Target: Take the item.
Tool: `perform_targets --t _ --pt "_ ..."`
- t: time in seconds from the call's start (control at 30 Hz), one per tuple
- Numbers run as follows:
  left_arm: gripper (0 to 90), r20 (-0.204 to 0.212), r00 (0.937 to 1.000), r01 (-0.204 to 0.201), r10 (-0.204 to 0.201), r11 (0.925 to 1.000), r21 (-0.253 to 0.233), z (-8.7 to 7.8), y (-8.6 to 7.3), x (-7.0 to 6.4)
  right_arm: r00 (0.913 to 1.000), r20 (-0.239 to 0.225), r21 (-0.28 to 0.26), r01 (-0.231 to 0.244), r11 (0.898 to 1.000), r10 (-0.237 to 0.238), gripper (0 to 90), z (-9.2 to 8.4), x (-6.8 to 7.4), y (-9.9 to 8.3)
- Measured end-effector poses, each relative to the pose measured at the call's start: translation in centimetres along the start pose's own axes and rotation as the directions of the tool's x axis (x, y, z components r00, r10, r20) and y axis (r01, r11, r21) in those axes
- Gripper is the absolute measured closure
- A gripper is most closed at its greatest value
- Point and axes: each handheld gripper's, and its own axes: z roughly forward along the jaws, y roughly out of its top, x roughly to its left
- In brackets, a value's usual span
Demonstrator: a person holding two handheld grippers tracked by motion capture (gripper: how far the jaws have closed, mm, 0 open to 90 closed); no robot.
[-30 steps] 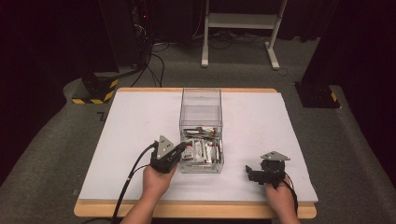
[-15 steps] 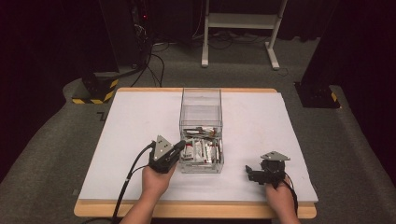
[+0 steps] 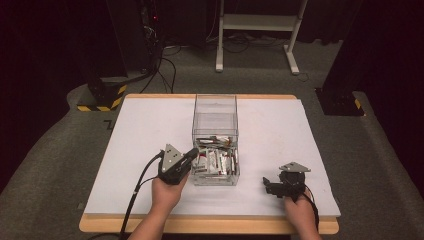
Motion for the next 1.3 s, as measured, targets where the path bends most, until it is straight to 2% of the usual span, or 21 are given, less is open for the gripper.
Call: perform_targets --t 1.03,1.3 --pt "89.8 -0.003 1.0000 -0.001 0.001 0.9979 -0.065 -0.6 1.5 0.0 1.0000 0.000 0.000 0.000 1.000 0.000 7.8 0.0 0.0 0.0" --pt "89.8 -0.004 0.9999 0.011 -0.011 0.9968 -0.079 -0.7 1.9 0.0 1.0000 0.000 0.000 -0.001 1.000 0.001 7.8 0.0 0.0 0.0"
